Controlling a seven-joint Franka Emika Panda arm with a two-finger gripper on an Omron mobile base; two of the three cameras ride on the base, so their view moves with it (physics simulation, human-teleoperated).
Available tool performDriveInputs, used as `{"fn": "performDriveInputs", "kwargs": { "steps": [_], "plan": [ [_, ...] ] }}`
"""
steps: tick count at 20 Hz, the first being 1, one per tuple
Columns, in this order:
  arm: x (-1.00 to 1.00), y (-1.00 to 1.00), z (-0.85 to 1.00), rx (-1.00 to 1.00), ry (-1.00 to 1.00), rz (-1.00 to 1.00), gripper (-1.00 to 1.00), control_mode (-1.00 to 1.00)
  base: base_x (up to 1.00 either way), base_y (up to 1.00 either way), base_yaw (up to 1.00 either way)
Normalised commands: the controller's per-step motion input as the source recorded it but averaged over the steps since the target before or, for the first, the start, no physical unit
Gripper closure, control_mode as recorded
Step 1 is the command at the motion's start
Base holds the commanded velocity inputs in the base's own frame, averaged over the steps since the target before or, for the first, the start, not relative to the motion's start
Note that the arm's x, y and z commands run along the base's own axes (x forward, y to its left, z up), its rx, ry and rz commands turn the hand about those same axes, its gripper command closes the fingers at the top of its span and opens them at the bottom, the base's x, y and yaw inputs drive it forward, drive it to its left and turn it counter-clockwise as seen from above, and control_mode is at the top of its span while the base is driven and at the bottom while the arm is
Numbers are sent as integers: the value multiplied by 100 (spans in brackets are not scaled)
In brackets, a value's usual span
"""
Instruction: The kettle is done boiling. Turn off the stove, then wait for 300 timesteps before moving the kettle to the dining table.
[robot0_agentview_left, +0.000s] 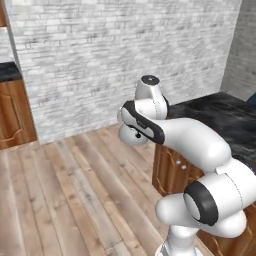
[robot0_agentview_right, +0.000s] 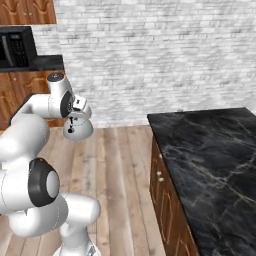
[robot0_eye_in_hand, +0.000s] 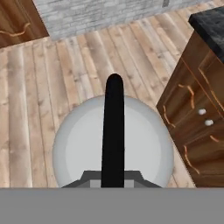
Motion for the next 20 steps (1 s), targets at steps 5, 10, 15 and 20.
{"fn": "performDriveInputs", "kwargs": {
  "steps": [5,10,15,20],
  "plan": [
    [0,0,0,0,0,0,100,100,51,65,-35],
    [0,0,0,0,0,0,100,100,57,72,-36],
    [0,0,0,0,0,0,100,100,60,70,-35],
    [0,0,0,0,0,0,100,100,48,66,-37]
  ]
}}
